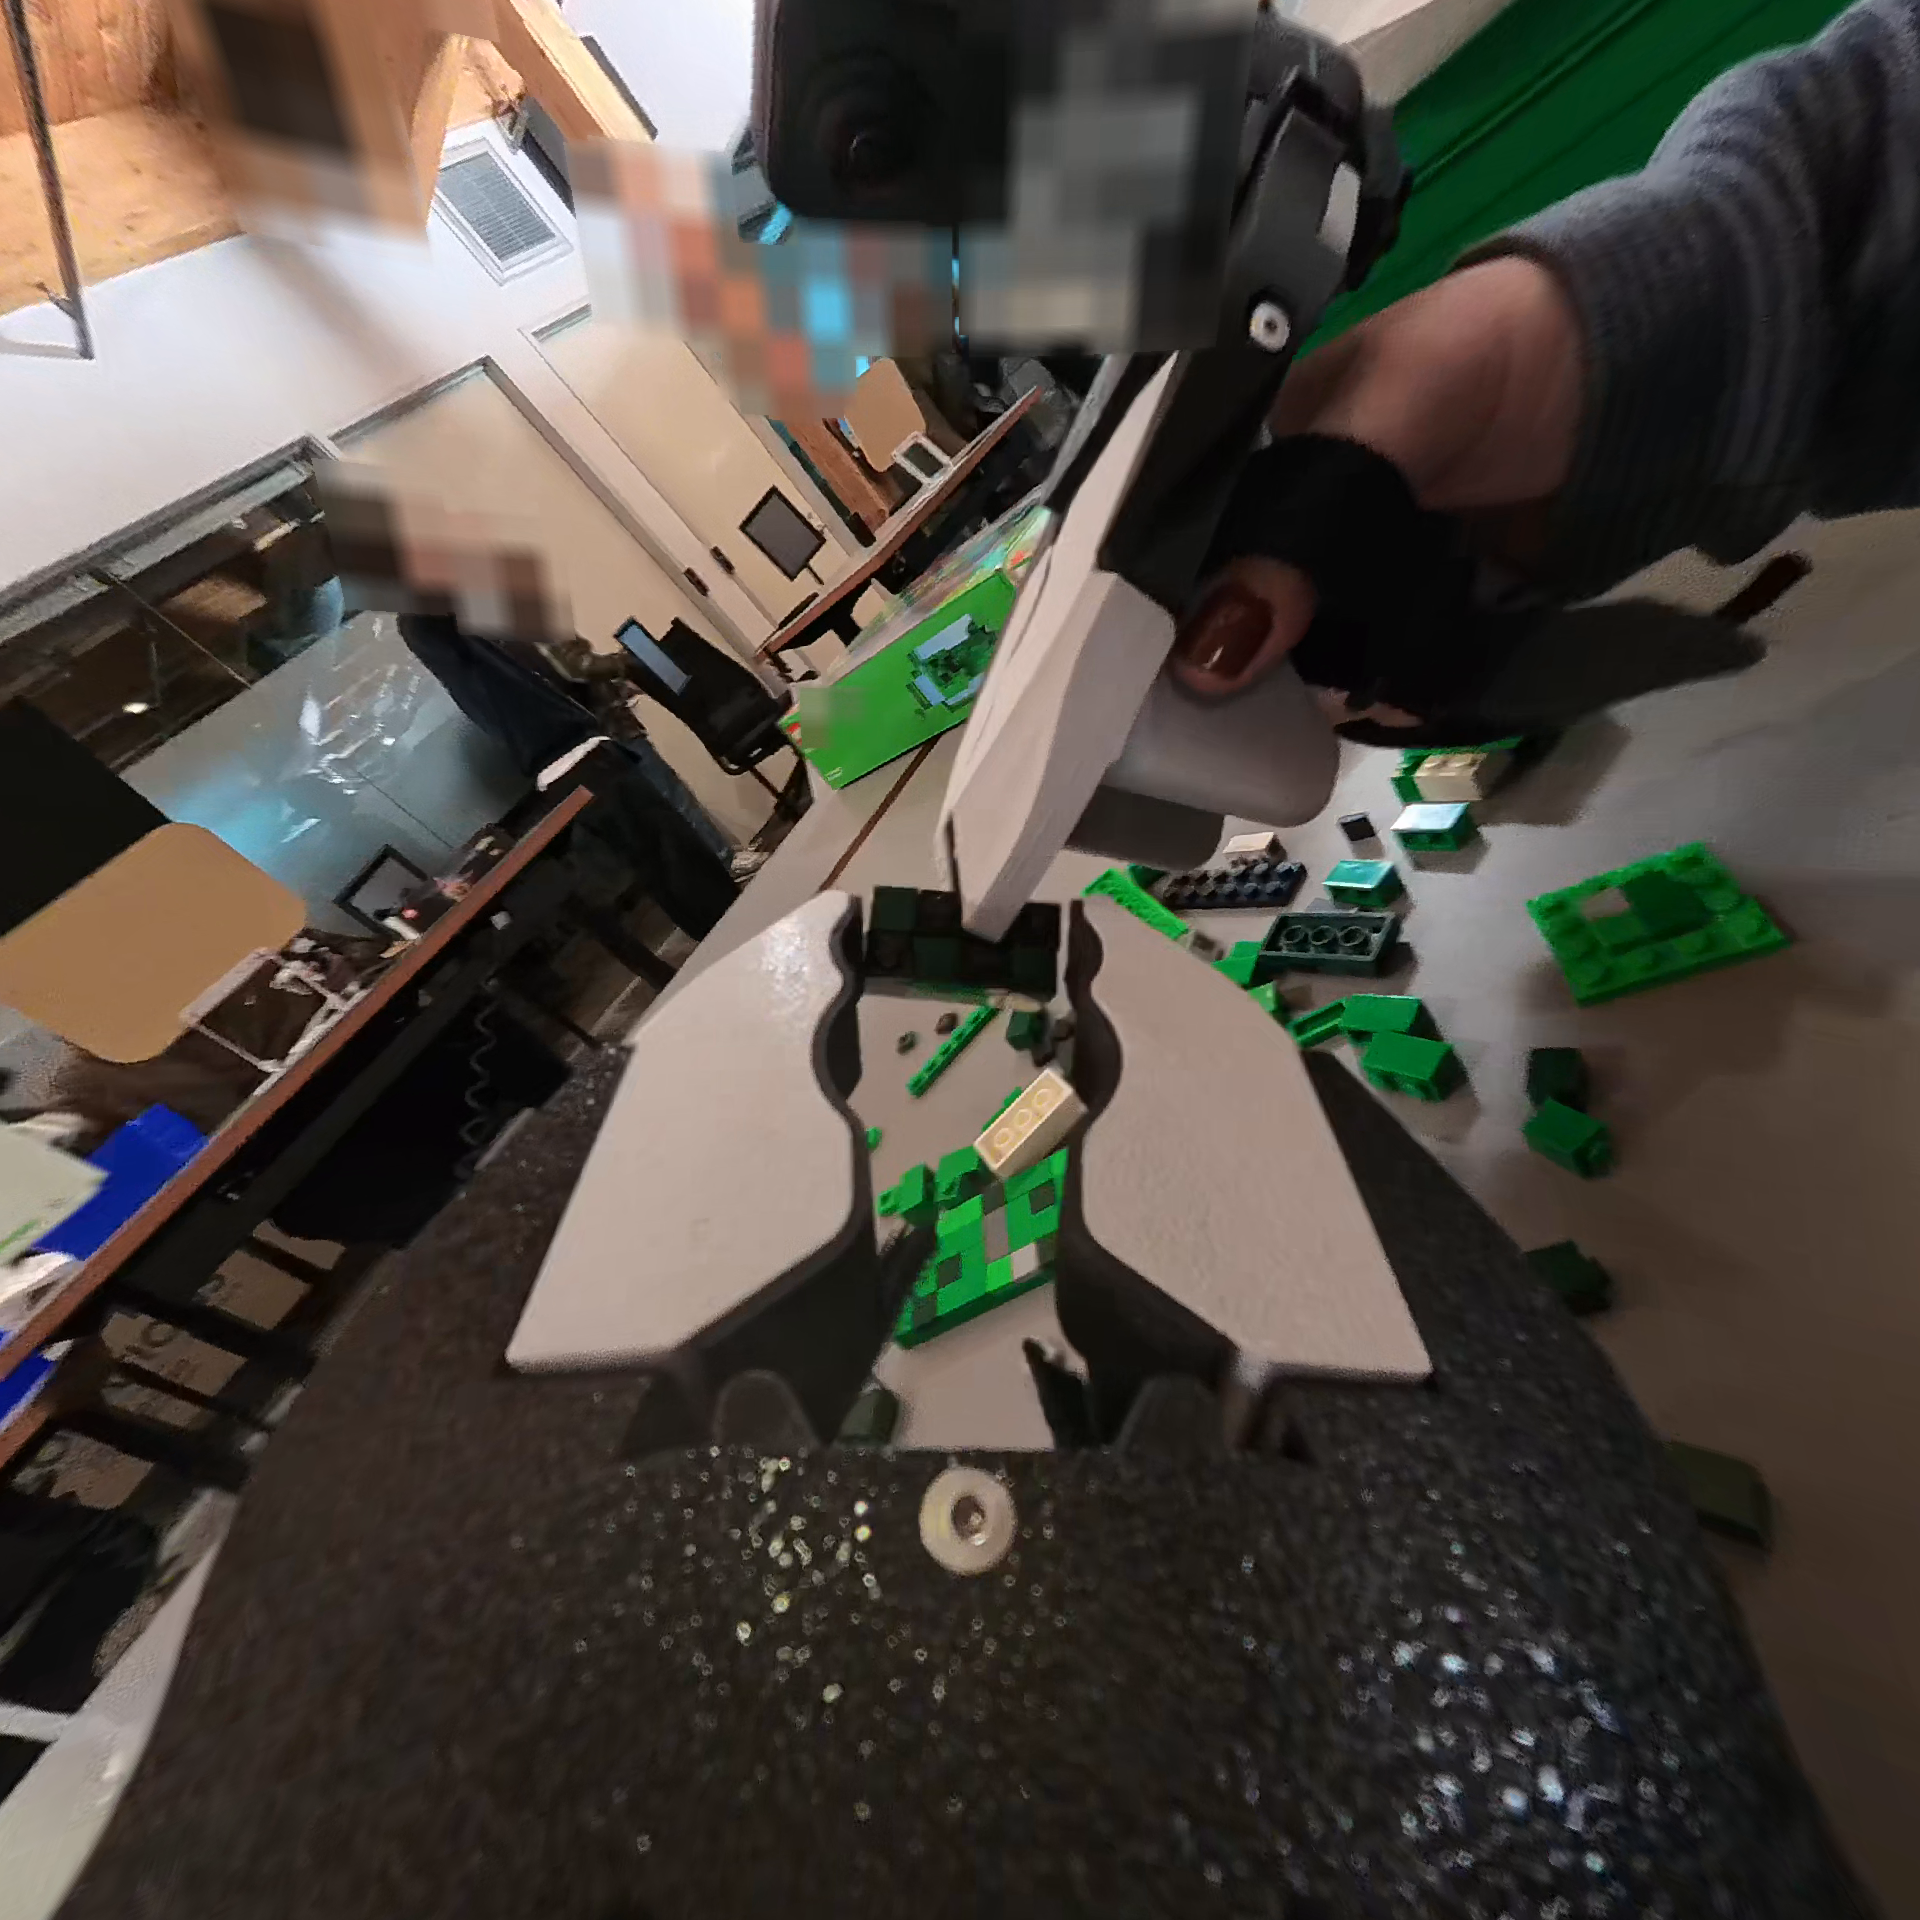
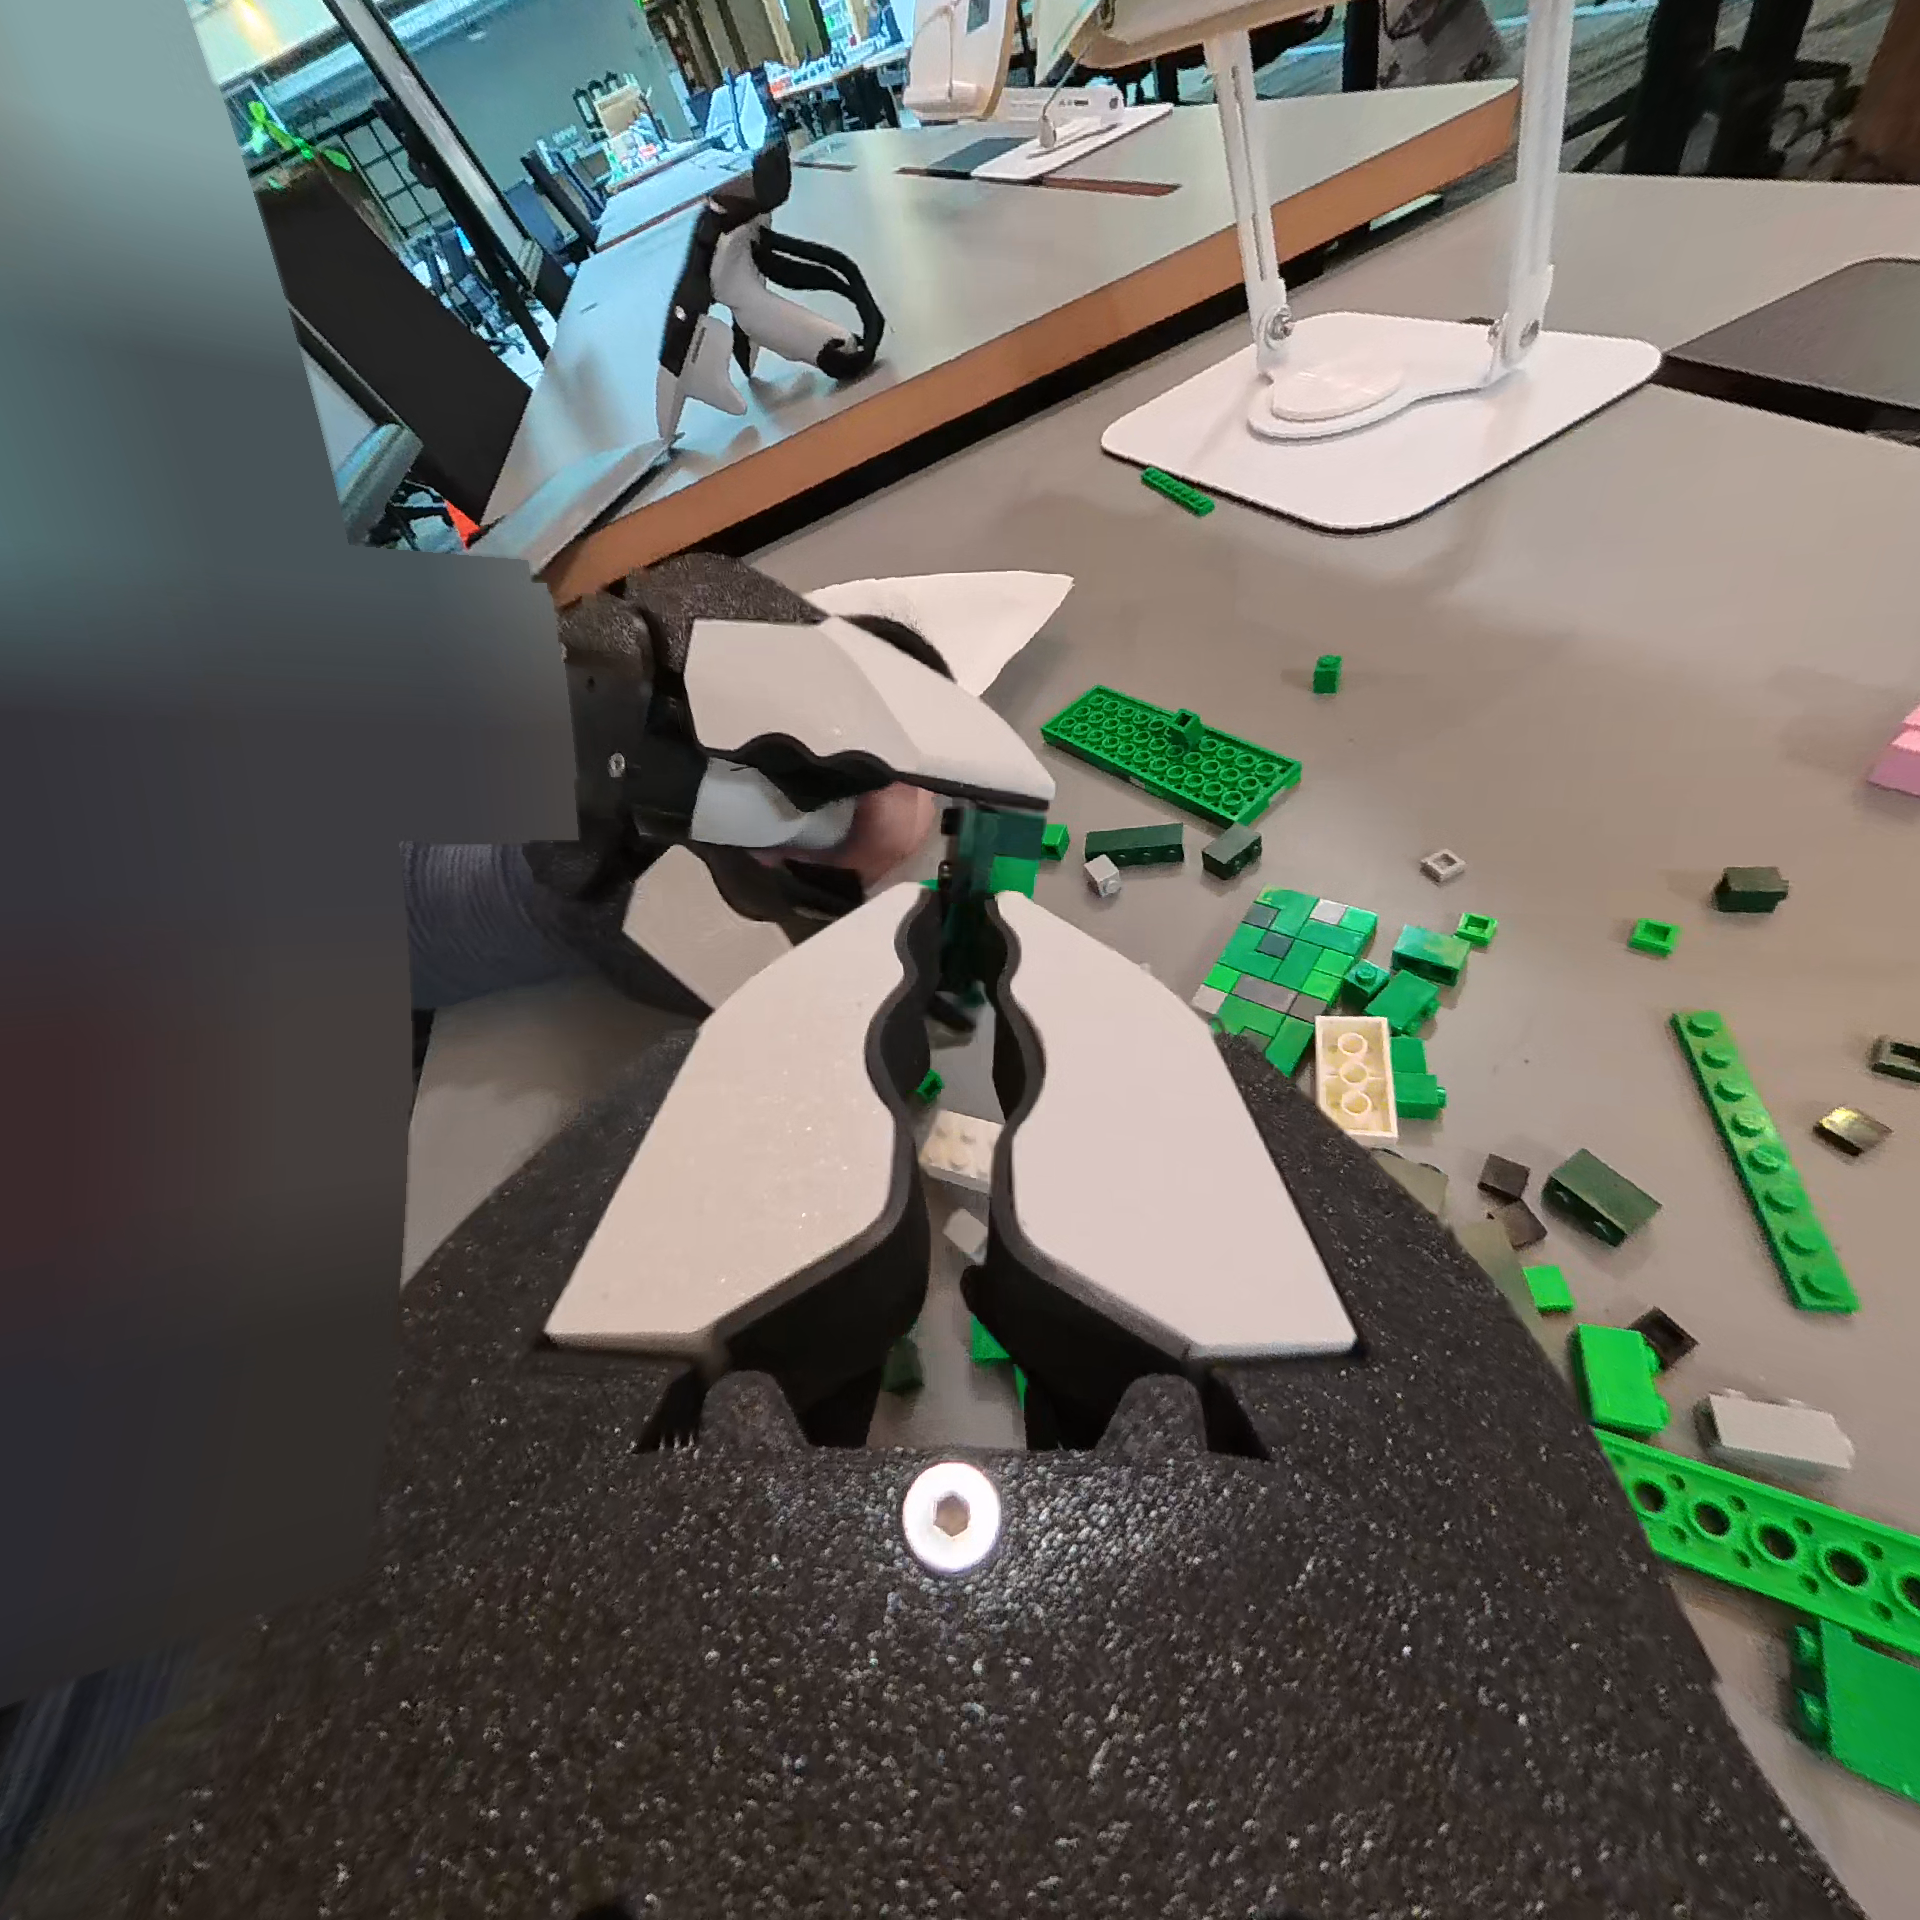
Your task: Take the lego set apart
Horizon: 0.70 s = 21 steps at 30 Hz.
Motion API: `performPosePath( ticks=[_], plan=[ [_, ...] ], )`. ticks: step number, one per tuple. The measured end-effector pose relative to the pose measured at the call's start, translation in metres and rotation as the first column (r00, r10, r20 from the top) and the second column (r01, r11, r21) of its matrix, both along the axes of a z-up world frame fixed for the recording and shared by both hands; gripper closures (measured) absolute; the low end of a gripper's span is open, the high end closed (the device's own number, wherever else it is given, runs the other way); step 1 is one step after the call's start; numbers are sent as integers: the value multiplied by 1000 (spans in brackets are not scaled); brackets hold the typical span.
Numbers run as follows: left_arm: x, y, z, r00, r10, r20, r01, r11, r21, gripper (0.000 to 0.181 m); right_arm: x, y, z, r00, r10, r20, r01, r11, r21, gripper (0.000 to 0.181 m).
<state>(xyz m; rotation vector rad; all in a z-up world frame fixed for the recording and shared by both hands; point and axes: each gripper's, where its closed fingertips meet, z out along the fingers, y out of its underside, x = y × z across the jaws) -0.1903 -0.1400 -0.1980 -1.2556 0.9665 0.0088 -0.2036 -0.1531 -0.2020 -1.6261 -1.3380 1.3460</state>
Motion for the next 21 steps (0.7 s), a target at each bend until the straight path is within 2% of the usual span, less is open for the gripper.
performPosePath(
  ticks=[3,8,12,15,18,21],
  plan=[
    [-1,1,0,1000,-4,20,5,999,-52,133,0,1,0,1000,-5,-2,5,1000,26,175],
    [-1,1,-4,999,-30,37,33,994,-100,130,1,4,3,1000,-6,-27,7,1000,29,175],
    [-7,-1,4,994,-57,98,69,990,-125,132,6,10,11,997,-24,-70,36,983,181,175],
    [-13,-2,7,996,-60,69,67,992,-108,132,9,4,14,998,18,-64,6,933,359,175],
    [-9,-7,1,995,-95,-16,93,991,-97,132,13,-1,1,998,51,39,-64,852,519,175],
    [3,-19,-7,978,-174,-116,165,983,-79,135,18,-17,-15,978,152,140,-205,804,559,175]
  ],
)
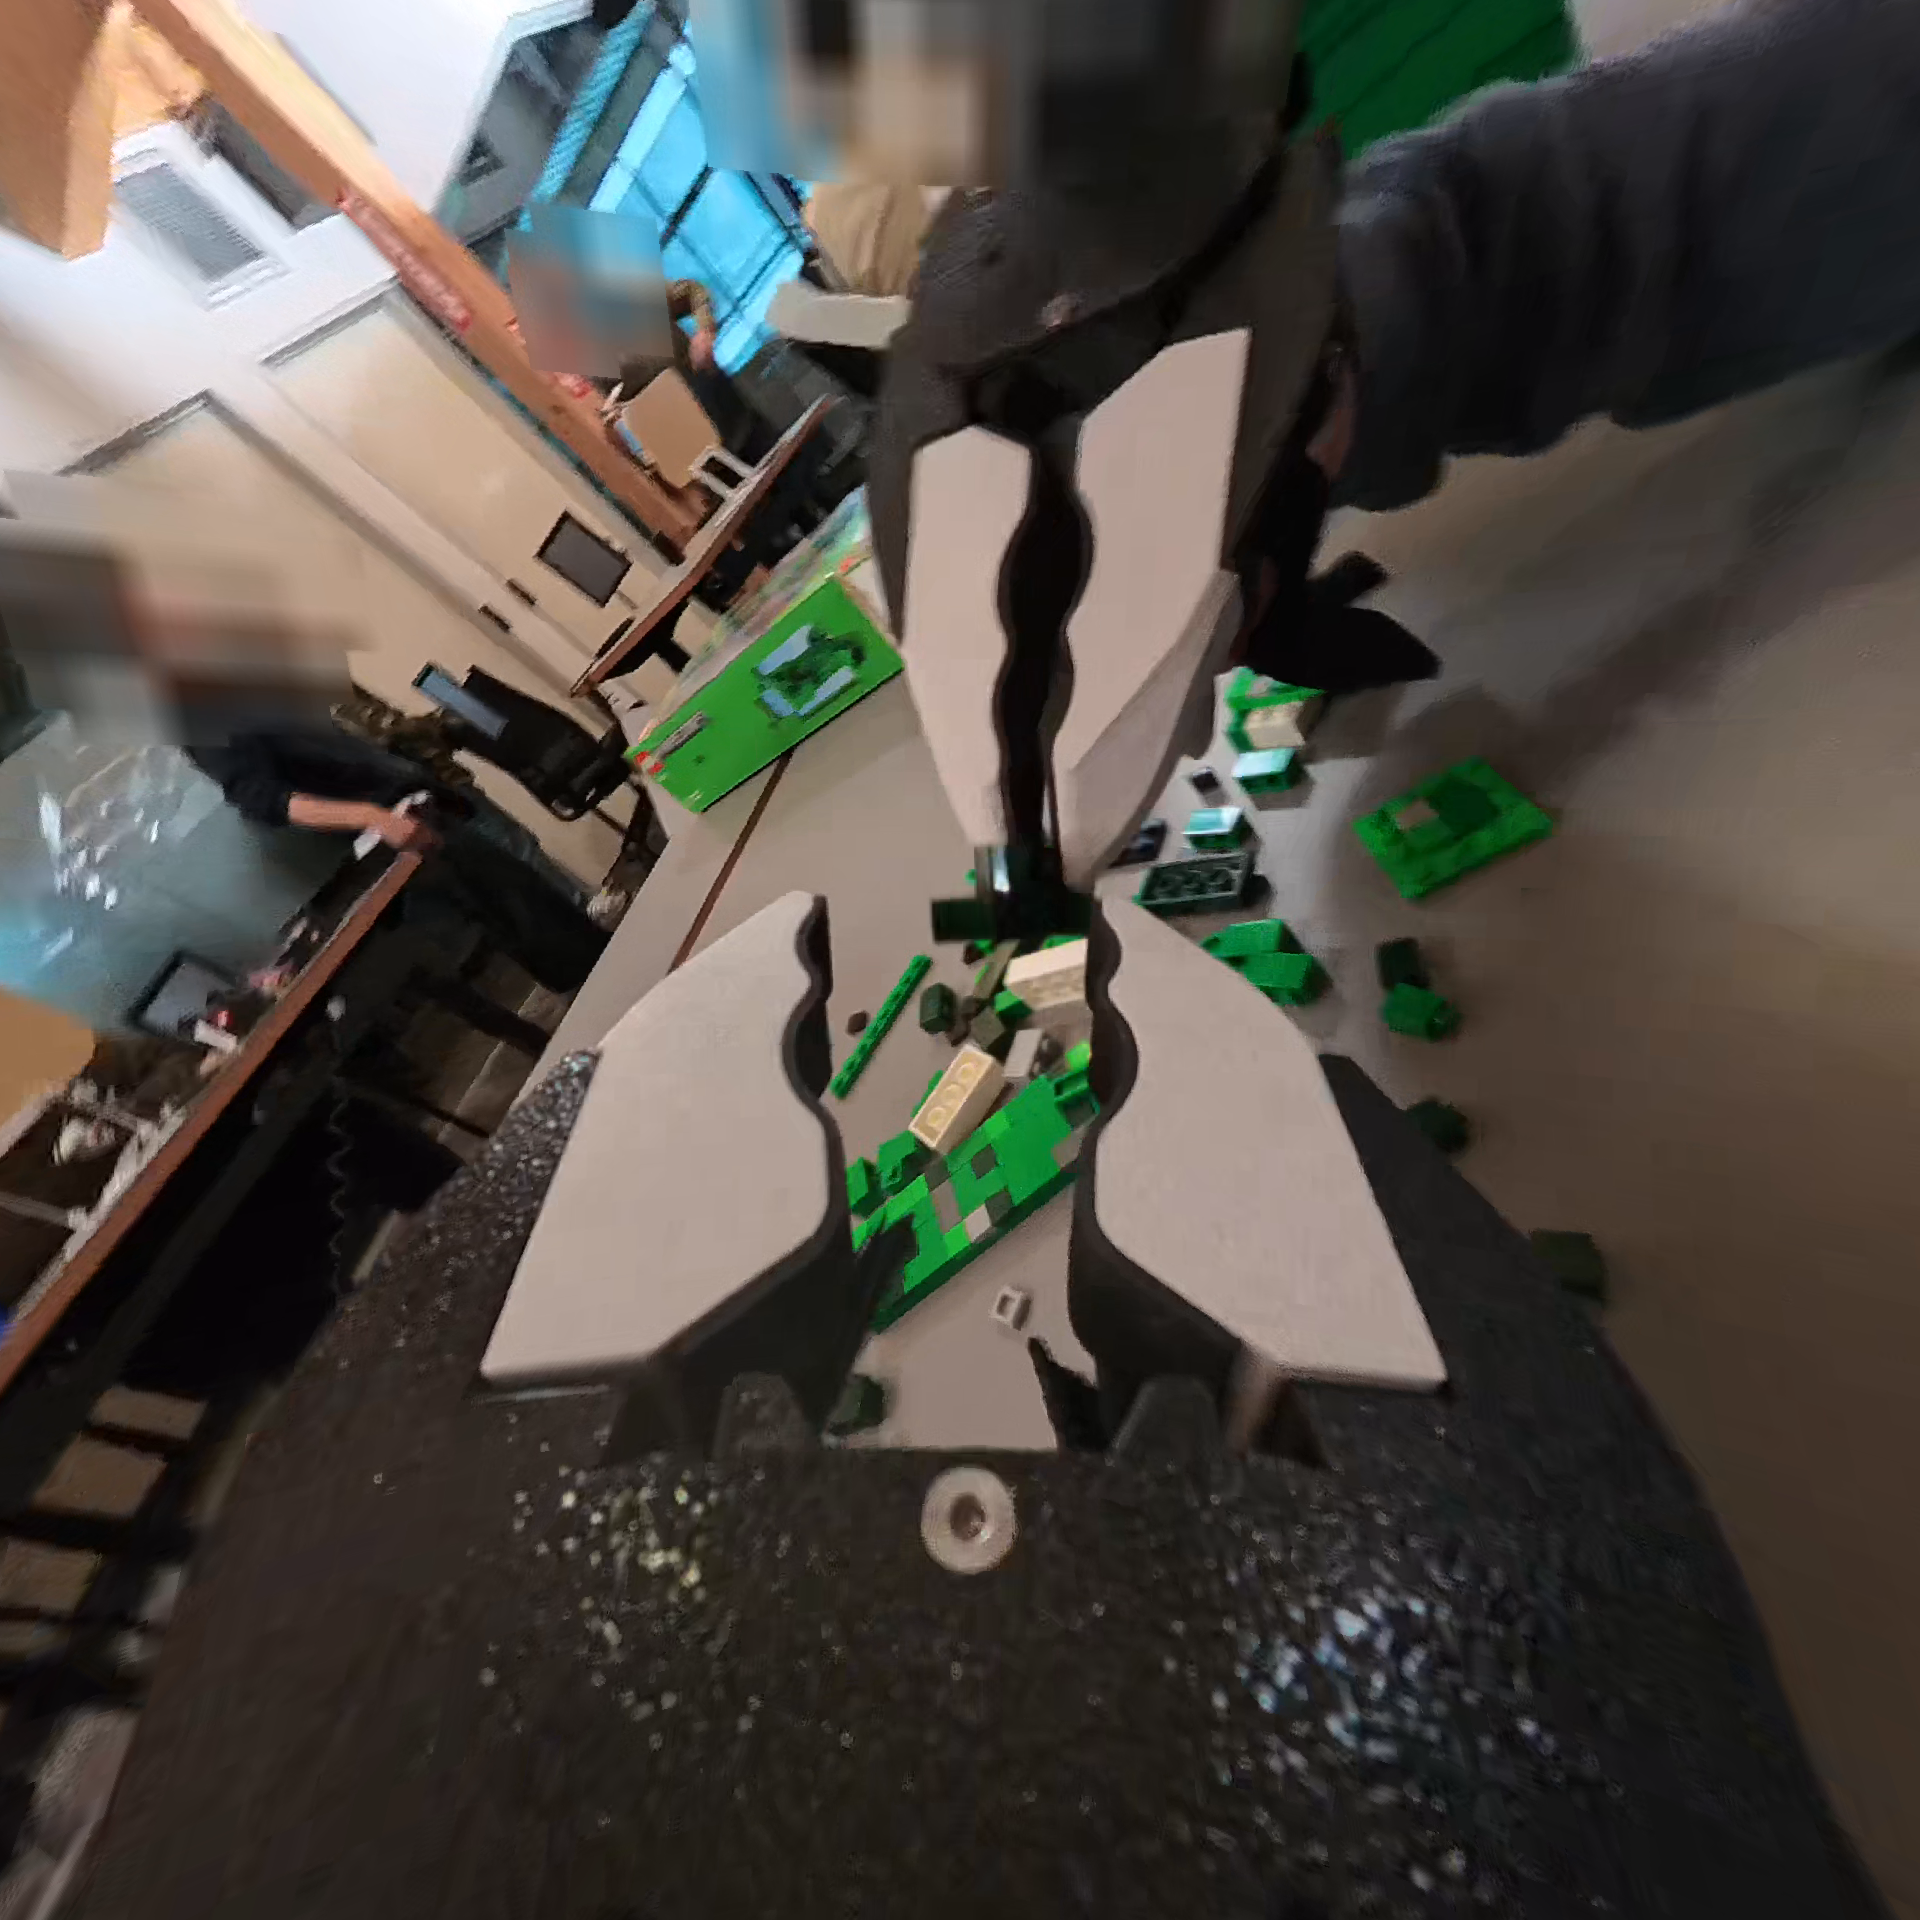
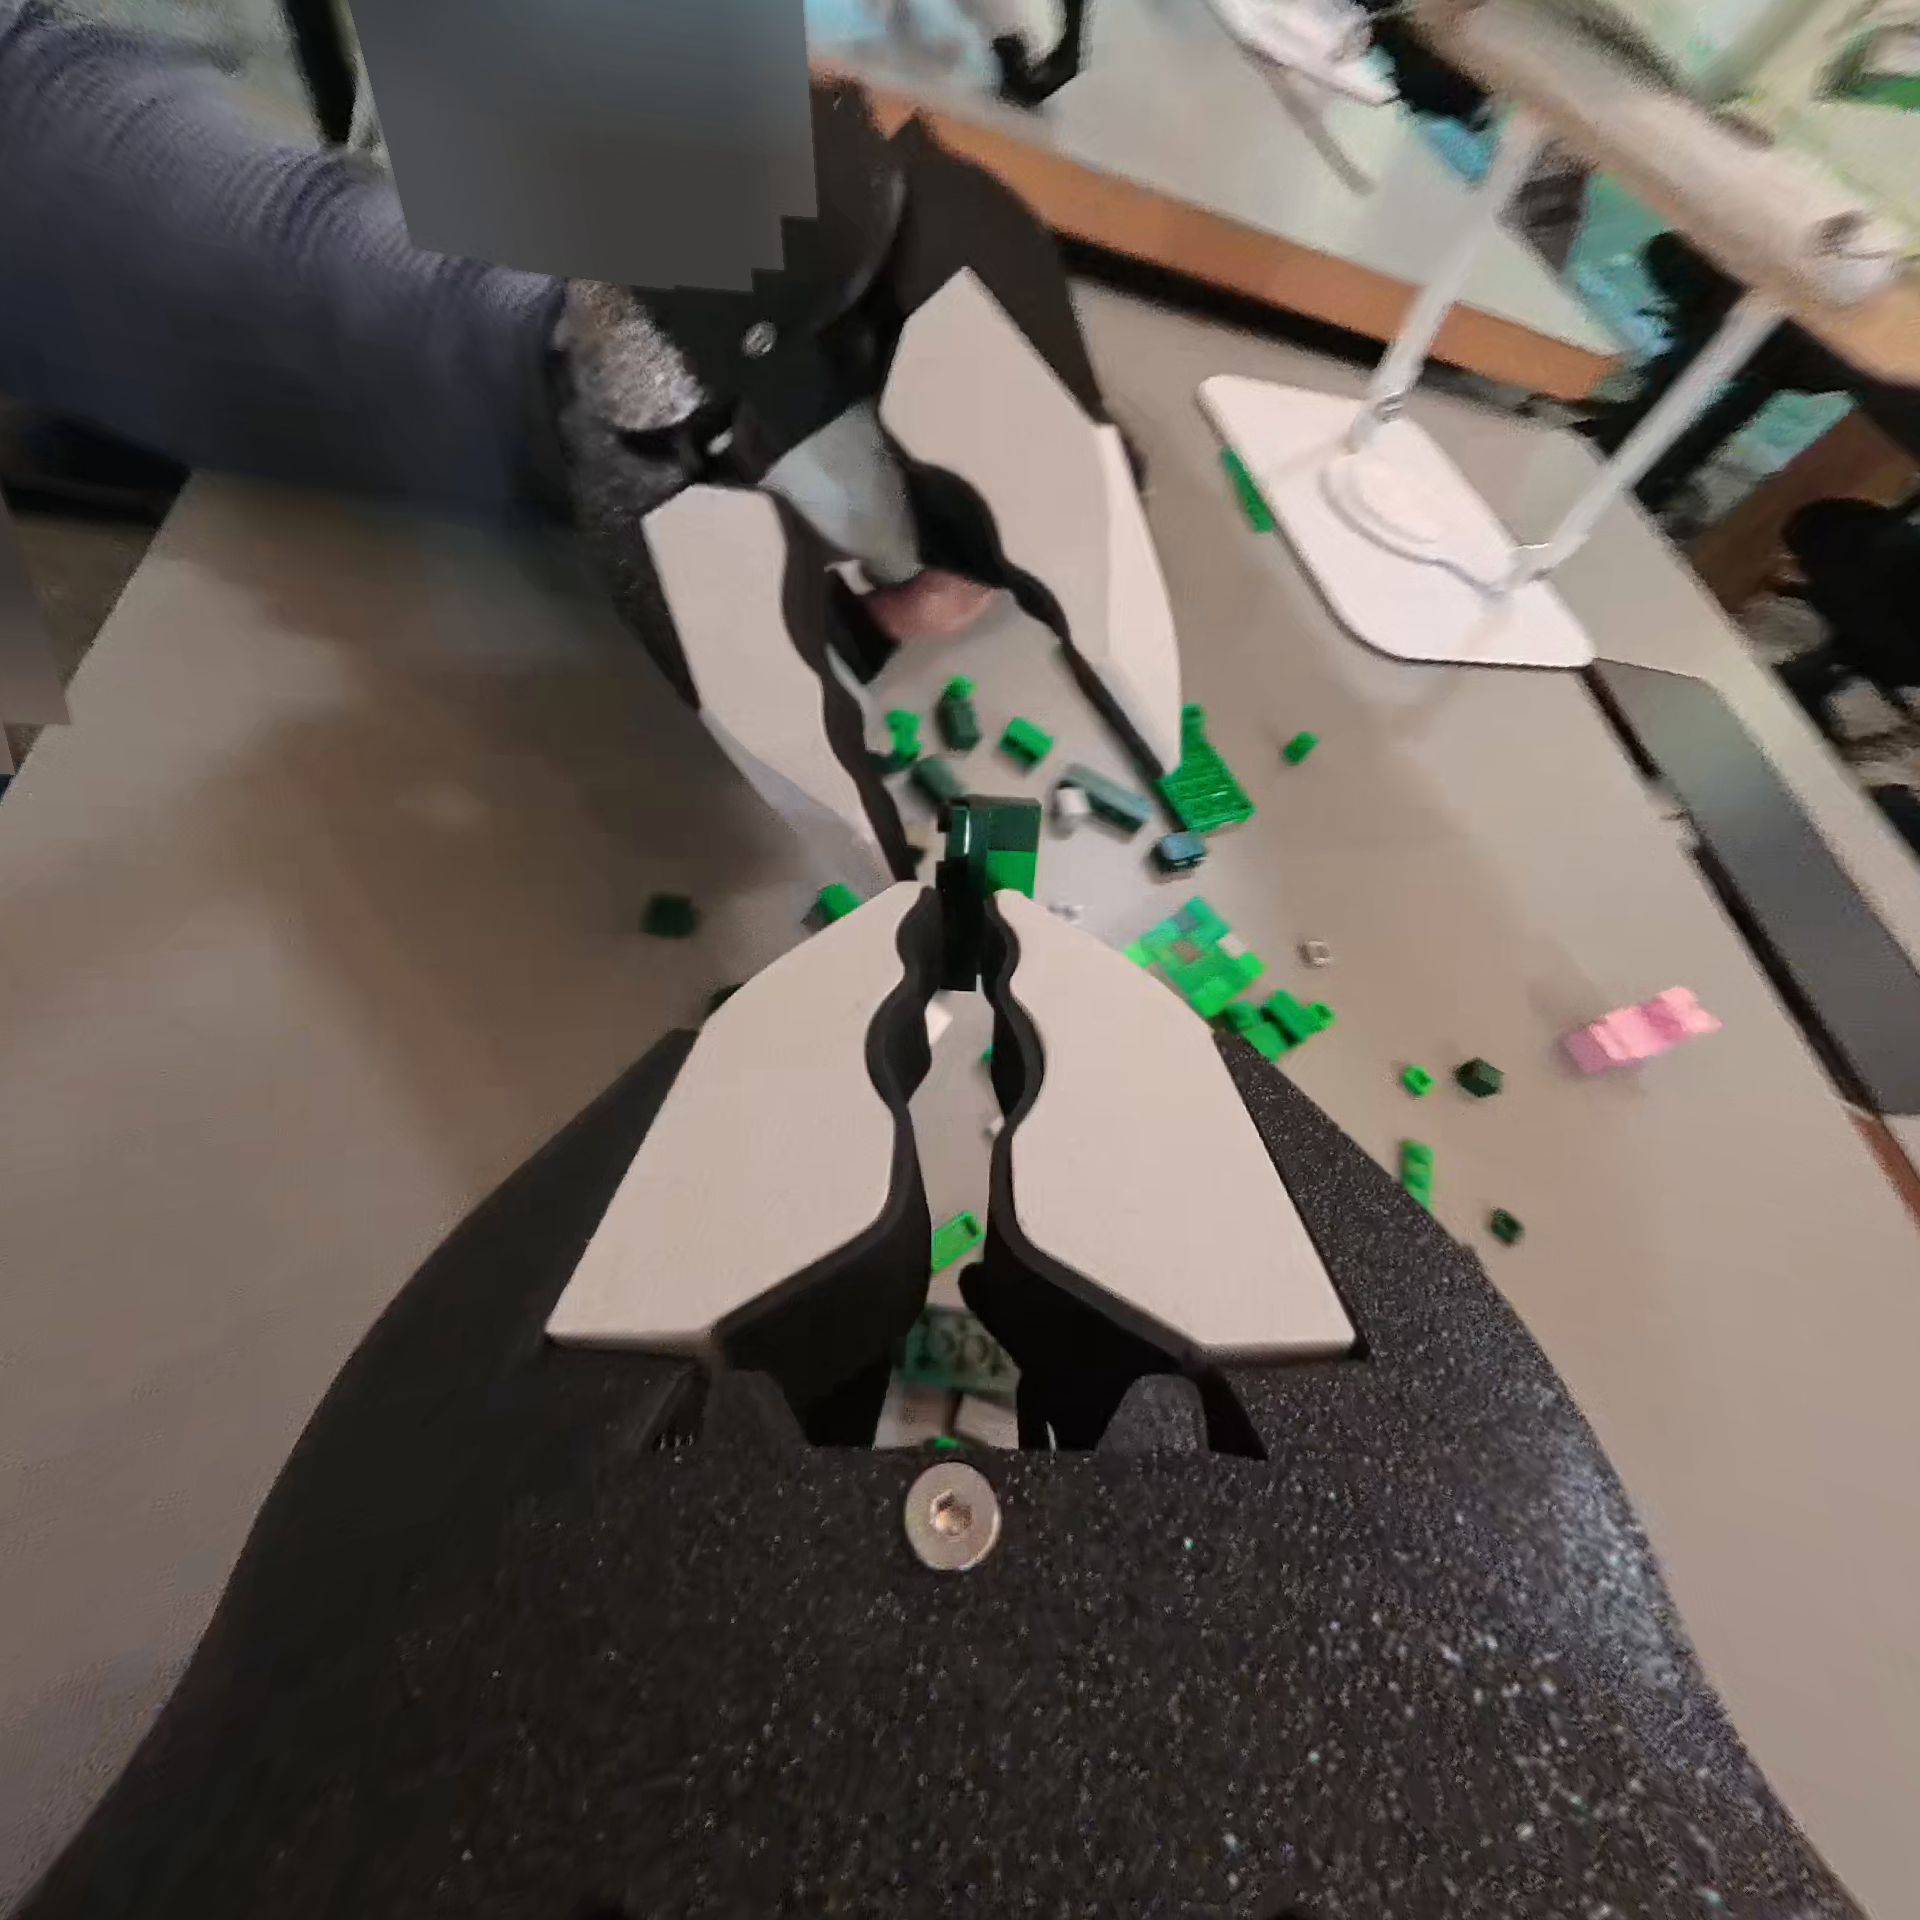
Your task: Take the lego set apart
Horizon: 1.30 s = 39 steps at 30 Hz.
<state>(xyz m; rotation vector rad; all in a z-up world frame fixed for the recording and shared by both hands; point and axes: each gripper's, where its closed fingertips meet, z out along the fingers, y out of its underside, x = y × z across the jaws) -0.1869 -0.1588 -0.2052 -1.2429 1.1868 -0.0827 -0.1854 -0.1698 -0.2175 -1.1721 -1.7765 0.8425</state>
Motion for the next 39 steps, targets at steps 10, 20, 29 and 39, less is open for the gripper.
performPosePath(
  ticks=[10,20,29,39],
  plan=[
    [27,-18,-45,878,-19,-478,135,968,209,149,32,-26,-27,957,232,175,-206,967,-153,175],
    [38,-20,-60,820,-2,-572,178,951,252,172,42,-35,-45,913,286,289,-254,956,-144,175],
    [12,11,-57,882,131,-452,-95,990,101,174,24,-4,-37,980,59,191,-103,968,229,175],
    [-6,22,-58,902,176,-393,-155,984,84,147,17,5,-41,986,2,169,-83,877,474,175]
  ],
)
